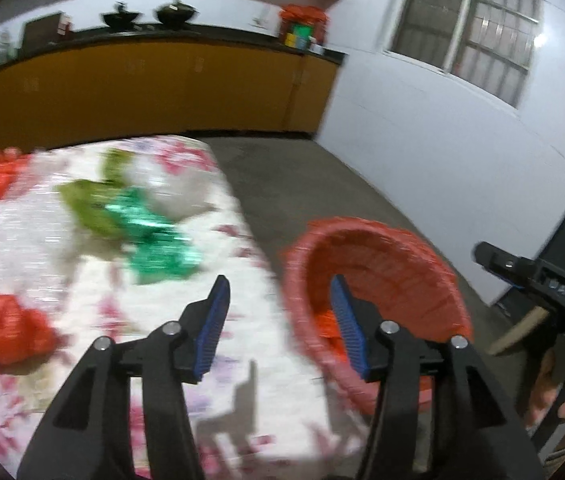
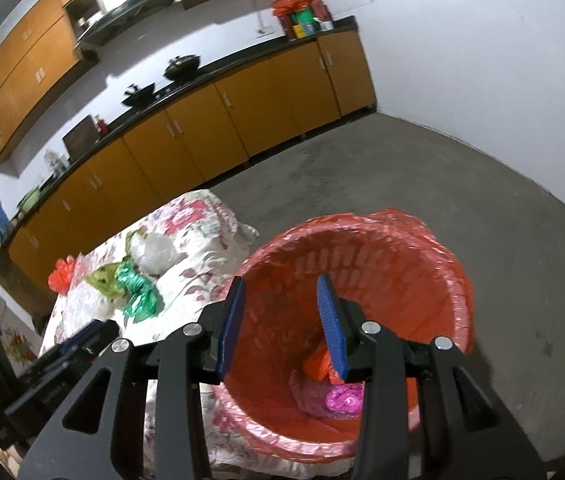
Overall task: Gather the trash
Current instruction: 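Open the right gripper over the basket while the left gripper releases the pink bag, then move both grippers back to the table toward a knotted red bag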
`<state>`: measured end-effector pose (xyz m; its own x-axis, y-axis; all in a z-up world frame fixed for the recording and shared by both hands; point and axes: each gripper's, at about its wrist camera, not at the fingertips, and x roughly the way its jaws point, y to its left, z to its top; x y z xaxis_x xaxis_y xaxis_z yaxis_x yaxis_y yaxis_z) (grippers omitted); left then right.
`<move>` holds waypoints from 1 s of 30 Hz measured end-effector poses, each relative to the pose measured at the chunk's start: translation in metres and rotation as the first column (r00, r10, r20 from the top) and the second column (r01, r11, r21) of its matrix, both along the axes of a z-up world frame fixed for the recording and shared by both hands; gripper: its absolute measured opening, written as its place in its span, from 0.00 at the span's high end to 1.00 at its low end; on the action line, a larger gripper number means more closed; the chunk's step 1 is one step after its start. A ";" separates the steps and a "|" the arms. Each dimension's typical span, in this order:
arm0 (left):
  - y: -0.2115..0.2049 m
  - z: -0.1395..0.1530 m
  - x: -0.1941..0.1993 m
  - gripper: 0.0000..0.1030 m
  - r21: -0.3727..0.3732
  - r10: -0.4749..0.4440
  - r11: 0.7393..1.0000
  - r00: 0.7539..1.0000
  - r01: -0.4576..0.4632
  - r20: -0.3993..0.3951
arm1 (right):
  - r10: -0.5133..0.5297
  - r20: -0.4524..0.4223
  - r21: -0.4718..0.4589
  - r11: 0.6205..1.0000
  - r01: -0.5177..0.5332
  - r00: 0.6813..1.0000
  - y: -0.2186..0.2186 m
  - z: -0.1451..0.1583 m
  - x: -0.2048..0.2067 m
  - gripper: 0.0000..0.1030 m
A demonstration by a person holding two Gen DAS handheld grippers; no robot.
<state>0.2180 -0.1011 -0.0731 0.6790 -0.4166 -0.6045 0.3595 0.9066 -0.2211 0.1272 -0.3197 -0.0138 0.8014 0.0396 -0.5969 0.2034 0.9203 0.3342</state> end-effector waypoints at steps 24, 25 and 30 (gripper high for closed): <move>0.217 -0.038 0.002 0.24 0.155 0.447 0.880 0.893 -0.449 0.047 | 0.271 -0.006 -0.146 0.952 -0.269 0.963 0.149 -0.008 0.035 0.41; 0.214 -0.039 0.001 0.24 0.149 0.438 0.886 0.898 -0.439 0.044 | 0.278 -0.009 -0.148 0.950 -0.276 0.961 0.152 -0.008 0.036 0.41; 0.198 -0.040 0.009 0.19 0.166 0.357 0.917 0.932 -0.361 0.058 | 0.293 -0.027 -0.147 0.945 -0.293 0.956 0.163 -0.013 0.039 0.41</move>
<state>0.2270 0.0970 -0.1135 0.7799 -0.0335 -0.6250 0.0060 0.9989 -0.0460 0.1662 -0.1564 -0.0264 0.7651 0.1833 -0.6172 -0.0815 0.9785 0.1895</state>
